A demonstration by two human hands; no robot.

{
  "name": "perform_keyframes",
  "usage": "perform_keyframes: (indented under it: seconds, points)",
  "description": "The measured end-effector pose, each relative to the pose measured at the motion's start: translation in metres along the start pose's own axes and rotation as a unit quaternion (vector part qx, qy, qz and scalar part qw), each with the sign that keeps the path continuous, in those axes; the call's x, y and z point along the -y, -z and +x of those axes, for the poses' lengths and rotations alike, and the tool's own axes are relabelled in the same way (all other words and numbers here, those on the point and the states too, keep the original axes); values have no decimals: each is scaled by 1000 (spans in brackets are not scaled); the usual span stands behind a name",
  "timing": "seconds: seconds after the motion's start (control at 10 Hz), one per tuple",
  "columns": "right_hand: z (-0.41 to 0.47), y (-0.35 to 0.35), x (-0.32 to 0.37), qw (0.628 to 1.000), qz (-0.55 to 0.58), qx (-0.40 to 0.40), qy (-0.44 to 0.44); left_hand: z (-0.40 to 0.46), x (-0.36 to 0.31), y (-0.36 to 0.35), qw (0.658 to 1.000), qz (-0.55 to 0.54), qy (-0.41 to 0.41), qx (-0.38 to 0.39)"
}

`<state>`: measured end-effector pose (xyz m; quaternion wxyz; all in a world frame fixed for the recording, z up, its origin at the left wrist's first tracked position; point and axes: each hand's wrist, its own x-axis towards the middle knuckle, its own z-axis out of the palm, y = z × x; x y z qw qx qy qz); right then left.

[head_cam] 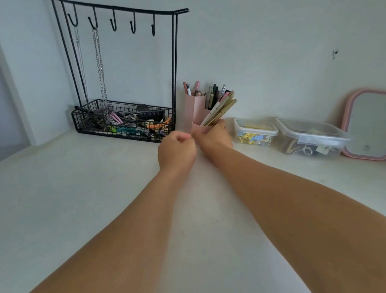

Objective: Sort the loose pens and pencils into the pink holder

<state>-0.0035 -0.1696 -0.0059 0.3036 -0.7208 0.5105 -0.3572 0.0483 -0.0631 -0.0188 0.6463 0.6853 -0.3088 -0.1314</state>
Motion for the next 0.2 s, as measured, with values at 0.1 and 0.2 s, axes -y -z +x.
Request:
perform_keyframes:
  seconds: [0.1, 0.2]
  points:
    - [1, 2, -2, 1000, 1, 16, -1, -1, -2, 1, 1000, -5, 2, 3]
    - [-11, 8, -2, 1000, 9, 21, 1, -4, -3, 4, 1000, -5, 5, 9]
